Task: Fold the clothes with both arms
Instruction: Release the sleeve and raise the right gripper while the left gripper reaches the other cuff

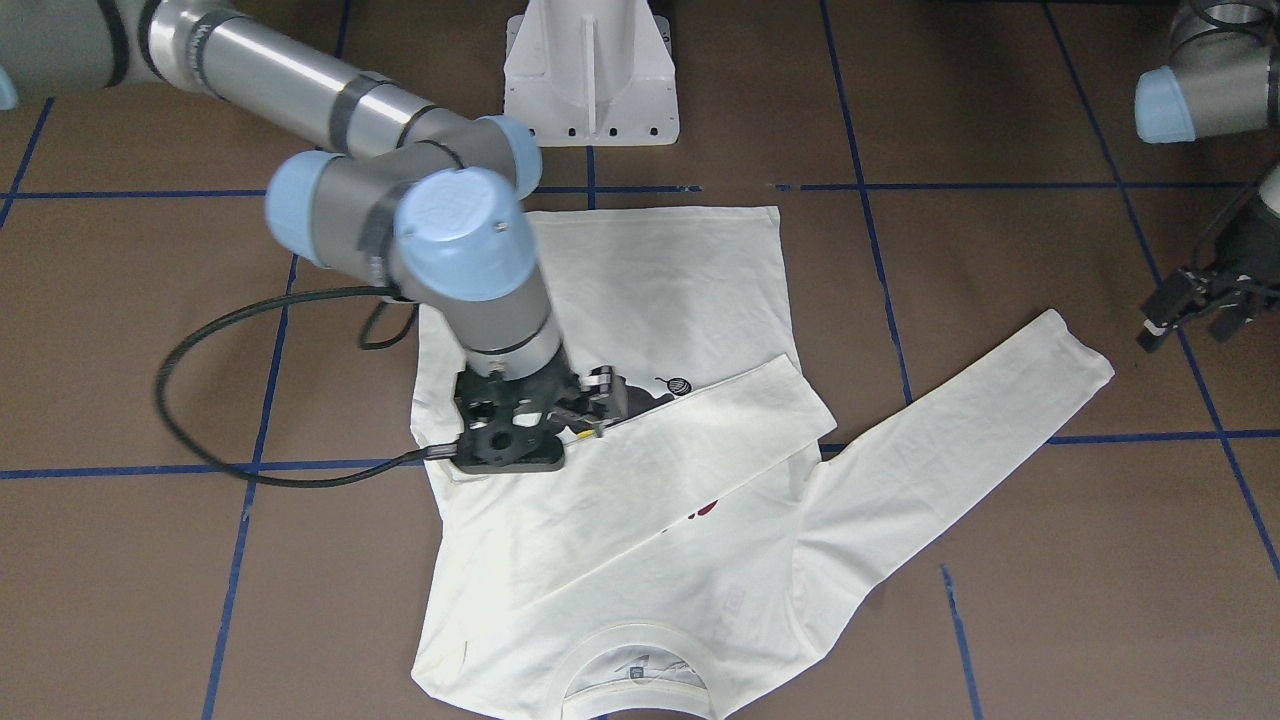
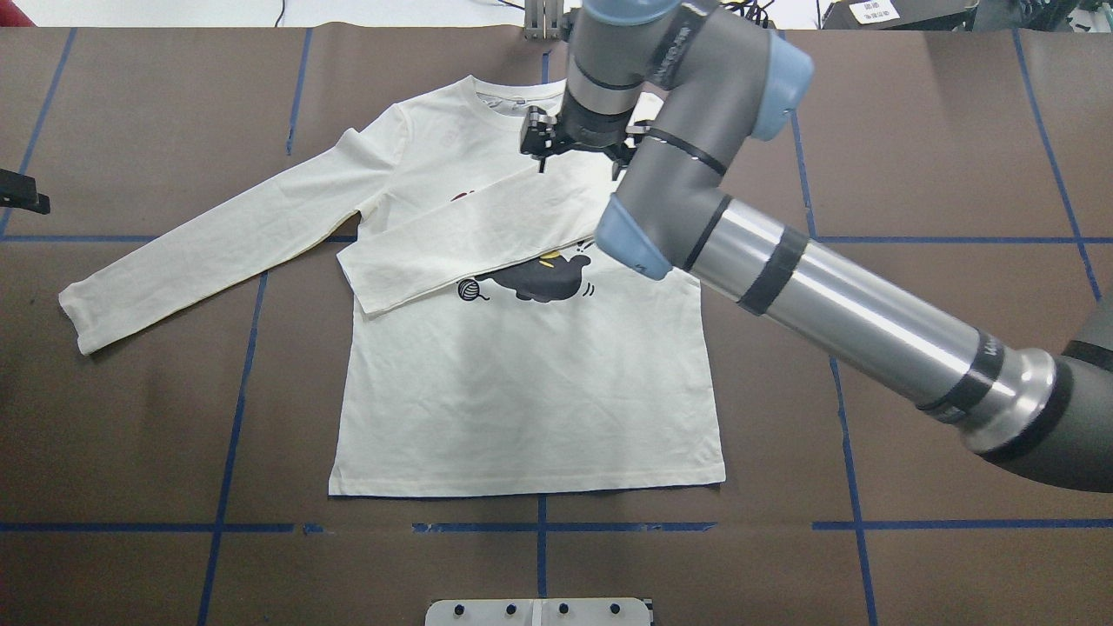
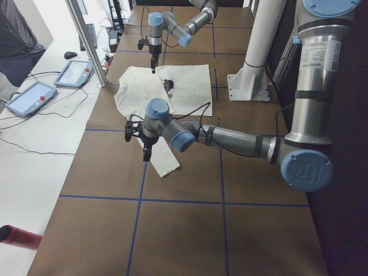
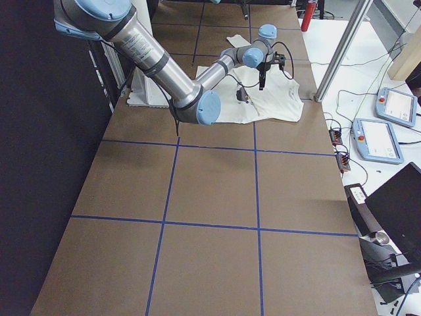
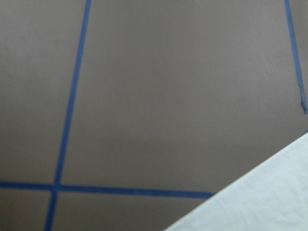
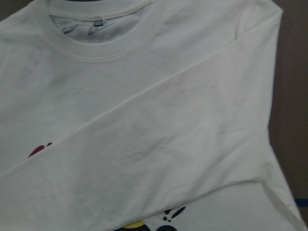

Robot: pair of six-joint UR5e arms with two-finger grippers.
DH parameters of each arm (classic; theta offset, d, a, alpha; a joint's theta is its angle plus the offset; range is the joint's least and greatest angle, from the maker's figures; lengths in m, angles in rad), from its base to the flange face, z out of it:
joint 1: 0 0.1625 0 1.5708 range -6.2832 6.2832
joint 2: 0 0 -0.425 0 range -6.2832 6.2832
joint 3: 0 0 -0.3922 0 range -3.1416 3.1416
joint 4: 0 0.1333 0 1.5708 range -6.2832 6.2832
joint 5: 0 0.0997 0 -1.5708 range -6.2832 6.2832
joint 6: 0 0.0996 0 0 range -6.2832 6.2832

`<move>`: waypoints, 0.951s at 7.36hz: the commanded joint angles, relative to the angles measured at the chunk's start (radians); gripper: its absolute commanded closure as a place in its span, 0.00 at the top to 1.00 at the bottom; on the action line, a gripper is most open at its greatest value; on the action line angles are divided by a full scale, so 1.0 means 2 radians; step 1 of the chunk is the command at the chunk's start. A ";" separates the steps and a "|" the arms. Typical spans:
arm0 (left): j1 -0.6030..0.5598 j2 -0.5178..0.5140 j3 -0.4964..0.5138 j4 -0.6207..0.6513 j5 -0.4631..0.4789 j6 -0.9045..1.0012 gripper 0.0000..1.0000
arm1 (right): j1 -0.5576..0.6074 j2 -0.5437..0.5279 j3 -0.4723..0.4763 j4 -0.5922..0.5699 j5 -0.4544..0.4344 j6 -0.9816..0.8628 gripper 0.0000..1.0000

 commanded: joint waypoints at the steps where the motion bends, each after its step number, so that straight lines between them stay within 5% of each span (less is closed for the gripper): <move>1: 0.047 0.042 -0.002 -0.040 0.054 -0.074 1.00 | 0.053 -0.082 0.079 -0.075 0.032 -0.110 1.00; 3: 0.108 0.064 0.057 -0.158 0.099 -0.178 1.00 | 0.109 -0.157 0.120 -0.086 0.063 -0.212 1.00; 4: 0.144 0.062 0.076 -0.173 0.134 -0.206 1.00 | 0.123 -0.169 0.120 -0.086 0.072 -0.238 1.00; 7: 0.151 0.059 0.080 -0.171 0.141 -0.204 0.99 | 0.124 -0.172 0.126 -0.084 0.073 -0.241 1.00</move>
